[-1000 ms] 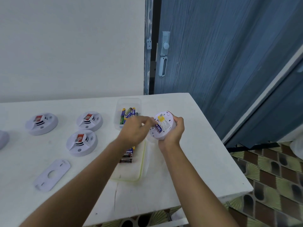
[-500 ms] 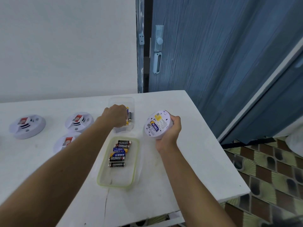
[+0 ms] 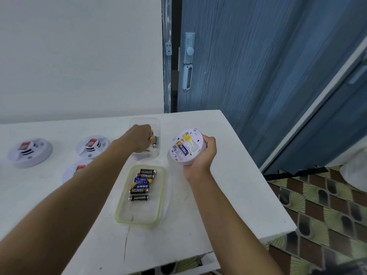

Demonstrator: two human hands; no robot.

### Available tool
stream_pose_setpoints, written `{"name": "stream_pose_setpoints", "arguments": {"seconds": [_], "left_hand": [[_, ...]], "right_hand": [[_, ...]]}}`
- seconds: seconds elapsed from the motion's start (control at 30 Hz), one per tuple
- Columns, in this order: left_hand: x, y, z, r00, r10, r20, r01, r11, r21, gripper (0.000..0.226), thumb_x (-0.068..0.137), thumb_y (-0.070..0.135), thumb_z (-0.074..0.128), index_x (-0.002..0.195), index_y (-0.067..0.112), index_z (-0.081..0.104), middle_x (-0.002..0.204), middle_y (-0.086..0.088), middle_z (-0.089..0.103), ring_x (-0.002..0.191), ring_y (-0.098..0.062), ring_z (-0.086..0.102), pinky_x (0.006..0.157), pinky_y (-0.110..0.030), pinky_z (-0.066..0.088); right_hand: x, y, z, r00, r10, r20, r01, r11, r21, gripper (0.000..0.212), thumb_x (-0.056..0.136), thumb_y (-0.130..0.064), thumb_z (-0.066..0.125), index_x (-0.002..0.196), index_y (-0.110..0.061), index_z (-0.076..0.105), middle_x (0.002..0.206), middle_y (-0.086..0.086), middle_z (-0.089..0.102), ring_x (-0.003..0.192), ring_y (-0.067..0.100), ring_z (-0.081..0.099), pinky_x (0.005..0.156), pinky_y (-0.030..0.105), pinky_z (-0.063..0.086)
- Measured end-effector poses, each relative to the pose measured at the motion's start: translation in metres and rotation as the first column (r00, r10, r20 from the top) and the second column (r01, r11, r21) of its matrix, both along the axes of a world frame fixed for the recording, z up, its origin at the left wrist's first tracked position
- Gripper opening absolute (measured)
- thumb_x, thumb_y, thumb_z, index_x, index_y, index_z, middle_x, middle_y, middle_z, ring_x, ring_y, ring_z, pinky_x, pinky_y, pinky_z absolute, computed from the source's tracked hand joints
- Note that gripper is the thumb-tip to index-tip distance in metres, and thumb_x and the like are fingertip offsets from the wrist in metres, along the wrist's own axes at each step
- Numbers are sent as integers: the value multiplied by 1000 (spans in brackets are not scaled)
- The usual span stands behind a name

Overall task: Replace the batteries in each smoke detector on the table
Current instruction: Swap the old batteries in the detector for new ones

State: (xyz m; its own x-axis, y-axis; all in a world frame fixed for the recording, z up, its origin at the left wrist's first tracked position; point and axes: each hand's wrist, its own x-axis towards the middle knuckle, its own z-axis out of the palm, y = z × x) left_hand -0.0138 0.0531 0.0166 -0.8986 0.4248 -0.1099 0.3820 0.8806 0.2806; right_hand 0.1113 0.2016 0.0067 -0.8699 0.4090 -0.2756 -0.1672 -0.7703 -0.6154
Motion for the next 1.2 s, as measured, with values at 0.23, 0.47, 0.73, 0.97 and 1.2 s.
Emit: {"name": "stream_pose_setpoints", "arguments": {"seconds": [0.23, 0.47, 0.73, 0.97, 1.2], "left_hand": [[42, 0, 27, 996, 57, -73, -19, 901, 433, 19, 94, 14, 54, 112, 17, 59, 85, -2, 68, 67, -12, 56, 55, -8, 37], [111, -8, 46, 985, 60, -160, 73, 698, 712, 10, 89, 13, 65, 96, 15, 58, 78, 7, 66, 68, 4, 58, 66, -4, 41], [153, -26, 30, 957, 58, -285, 160, 713, 682, 10, 86, 17, 71, 90, 9, 65, 87, 12, 69, 80, -7, 63, 72, -12, 47], [167, -50, 30, 972, 1, -233, 168, 688, 706, 2, 87, 17, 72, 86, 18, 74, 88, 24, 69, 88, -2, 64, 79, -14, 48], [169, -65, 33, 973, 200, 111, -193, 456, 869, 21, 71, 22, 85, 87, 31, 74, 101, 16, 62, 87, 8, 54, 76, -7, 39]], "right_hand": [[8, -14, 11, 1000, -1, -14, 2, 1000, 4, 30, 95, -30, 37, 80, -18, 61, 65, -3, 63, 62, 15, 59, 58, 23, 47], [13, -35, 16, 1000, -11, -7, 11, 1000, -15, 29, 93, -33, 38, 94, -13, 60, 74, 3, 62, 68, 19, 57, 57, 23, 48], [23, -53, 28, 998, 57, -3, -57, 998, -15, 29, 91, -33, 39, 101, -11, 55, 74, 5, 55, 59, 20, 56, 49, 19, 43], [29, -71, 32, 996, 78, -38, -79, 997, -10, 27, 91, -32, 39, 96, -9, 54, 67, 4, 57, 54, 19, 57, 50, 22, 45], [32, -101, 36, 985, 159, -71, -162, 986, -44, 41, 75, -39, 49, 101, -11, 65, 91, 14, 61, 81, 32, 61, 72, 36, 48]]}}
